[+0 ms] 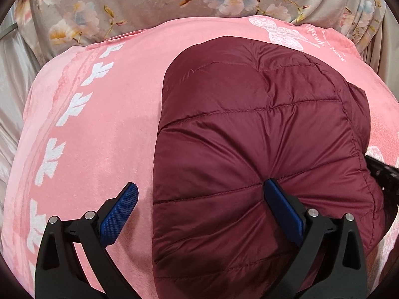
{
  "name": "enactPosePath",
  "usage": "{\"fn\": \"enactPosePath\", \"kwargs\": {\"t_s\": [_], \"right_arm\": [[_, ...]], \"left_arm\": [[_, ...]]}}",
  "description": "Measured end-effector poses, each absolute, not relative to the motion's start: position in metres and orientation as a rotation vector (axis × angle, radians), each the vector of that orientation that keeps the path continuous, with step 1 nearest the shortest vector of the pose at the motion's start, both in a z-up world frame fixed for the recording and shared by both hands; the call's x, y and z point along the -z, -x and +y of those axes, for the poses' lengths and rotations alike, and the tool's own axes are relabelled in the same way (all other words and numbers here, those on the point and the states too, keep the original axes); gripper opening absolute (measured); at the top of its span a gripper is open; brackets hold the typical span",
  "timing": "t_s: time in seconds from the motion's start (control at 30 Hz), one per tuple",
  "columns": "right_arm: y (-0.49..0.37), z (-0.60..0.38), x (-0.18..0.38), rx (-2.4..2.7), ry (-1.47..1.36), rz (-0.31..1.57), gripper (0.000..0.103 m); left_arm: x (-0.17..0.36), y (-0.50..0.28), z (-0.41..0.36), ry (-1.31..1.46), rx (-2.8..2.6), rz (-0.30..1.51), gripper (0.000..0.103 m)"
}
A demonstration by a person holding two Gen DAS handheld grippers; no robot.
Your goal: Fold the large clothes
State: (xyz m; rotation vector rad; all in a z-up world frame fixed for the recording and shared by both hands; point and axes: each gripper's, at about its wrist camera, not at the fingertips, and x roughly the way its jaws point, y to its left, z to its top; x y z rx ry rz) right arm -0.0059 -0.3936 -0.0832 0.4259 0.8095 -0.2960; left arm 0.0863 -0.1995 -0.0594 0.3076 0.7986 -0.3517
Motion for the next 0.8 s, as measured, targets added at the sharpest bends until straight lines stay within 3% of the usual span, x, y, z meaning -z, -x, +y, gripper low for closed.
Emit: {"fn": "enactPosePath", "kwargs": {"t_s": [0.13,0.2,0.23,0.33,0.37,0.57,0.8], "right_arm": [[0.008,-0.394,0.087,0.294,-0.446,0.814,0.005],[0.015,-0.397,0.079,0.289,-0.476,0.799,0.010],[0.019,-0.398,0.076,0.283,-0.492,0.786,0.015],[0.030,-0.406,0.068,0.277,-0.556,0.739,0.050],[0.031,-0.408,0.066,0.273,-0.567,0.728,0.054],[0.014,-0.419,0.078,0.234,-0.636,0.764,0.062],[0.005,-0.424,0.092,0.153,-0.737,0.740,0.069]], "left_arm": [[0.061,-0.088,-0.199,-0.302,0.351,0.805,0.098],[0.056,-0.091,-0.195,-0.287,0.364,0.832,0.098],[0.053,-0.095,-0.192,-0.261,0.381,0.854,0.098],[0.044,-0.108,-0.183,-0.165,0.409,0.898,0.098],[0.041,-0.114,-0.181,-0.129,0.420,0.914,0.098],[0.047,-0.142,-0.192,-0.048,0.459,1.001,0.098],[0.057,-0.146,-0.201,-0.071,0.424,0.977,0.098]]}}
